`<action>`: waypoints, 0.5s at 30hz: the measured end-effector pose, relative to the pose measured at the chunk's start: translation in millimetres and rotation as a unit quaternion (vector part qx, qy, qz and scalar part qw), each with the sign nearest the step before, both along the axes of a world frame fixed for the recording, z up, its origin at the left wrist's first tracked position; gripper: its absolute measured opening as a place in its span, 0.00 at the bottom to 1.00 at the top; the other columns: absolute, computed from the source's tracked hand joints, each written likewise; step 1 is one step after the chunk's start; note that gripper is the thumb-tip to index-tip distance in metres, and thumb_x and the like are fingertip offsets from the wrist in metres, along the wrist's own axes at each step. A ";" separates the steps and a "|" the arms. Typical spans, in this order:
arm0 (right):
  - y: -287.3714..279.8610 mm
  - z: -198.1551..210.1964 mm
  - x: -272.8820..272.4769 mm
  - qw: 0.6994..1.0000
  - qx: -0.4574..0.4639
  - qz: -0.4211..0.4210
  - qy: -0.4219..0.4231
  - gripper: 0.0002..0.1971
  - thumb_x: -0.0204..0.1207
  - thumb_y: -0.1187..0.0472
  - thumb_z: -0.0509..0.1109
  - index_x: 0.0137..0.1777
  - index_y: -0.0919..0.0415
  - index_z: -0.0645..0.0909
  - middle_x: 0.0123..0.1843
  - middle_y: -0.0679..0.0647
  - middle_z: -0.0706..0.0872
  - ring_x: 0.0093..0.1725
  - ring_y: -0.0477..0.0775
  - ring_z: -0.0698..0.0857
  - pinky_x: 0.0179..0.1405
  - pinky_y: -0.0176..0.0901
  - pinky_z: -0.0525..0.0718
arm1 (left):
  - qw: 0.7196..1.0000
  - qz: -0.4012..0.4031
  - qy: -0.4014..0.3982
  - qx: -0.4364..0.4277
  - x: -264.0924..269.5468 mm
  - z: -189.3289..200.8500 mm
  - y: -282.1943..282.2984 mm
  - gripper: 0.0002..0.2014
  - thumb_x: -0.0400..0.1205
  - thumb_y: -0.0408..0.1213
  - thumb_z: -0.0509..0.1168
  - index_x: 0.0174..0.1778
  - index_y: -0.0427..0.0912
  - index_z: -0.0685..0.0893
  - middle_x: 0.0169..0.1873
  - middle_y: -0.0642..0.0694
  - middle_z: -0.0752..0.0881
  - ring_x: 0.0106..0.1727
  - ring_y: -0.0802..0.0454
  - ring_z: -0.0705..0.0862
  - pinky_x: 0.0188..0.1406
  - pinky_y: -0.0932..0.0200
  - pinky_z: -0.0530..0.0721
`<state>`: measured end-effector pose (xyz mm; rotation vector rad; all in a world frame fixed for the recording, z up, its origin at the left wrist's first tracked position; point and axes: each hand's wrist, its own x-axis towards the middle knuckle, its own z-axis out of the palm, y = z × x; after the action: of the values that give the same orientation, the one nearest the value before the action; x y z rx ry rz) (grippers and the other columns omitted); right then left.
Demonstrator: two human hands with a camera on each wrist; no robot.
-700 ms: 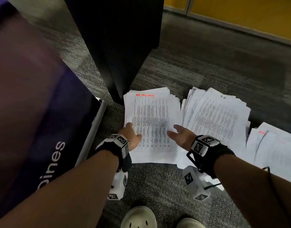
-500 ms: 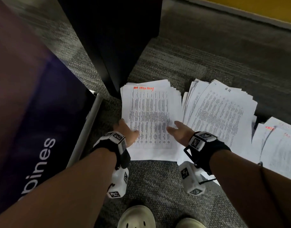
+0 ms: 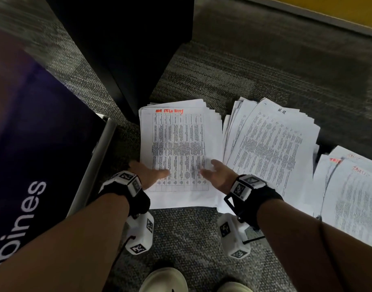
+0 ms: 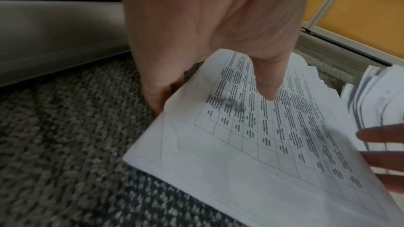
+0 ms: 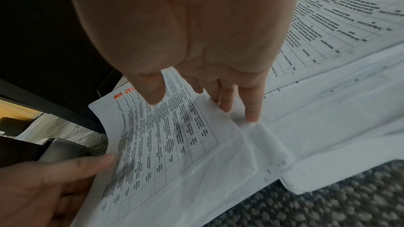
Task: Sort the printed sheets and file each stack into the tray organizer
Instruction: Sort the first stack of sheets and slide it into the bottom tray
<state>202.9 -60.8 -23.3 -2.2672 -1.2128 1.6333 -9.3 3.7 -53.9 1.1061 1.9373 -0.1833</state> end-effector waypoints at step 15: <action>2.9 -8.4 -9.3 0.994 0.002 0.041 -0.099 0.36 0.76 0.42 0.64 0.81 0.53 0.58 0.78 0.57 0.62 0.75 0.67 0.68 0.74 0.60 0.67 | 0.998 -0.037 0.050 0.006 5.9 2.0 -7.0 0.59 0.60 0.65 0.77 0.80 0.36 0.61 0.77 0.36 0.67 0.74 0.36 0.71 0.73 0.44 0.72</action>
<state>193.6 -57.9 -31.7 -2.4568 -1.3676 1.4555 -3.4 -3.2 -51.9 1.1980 1.9889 -0.2726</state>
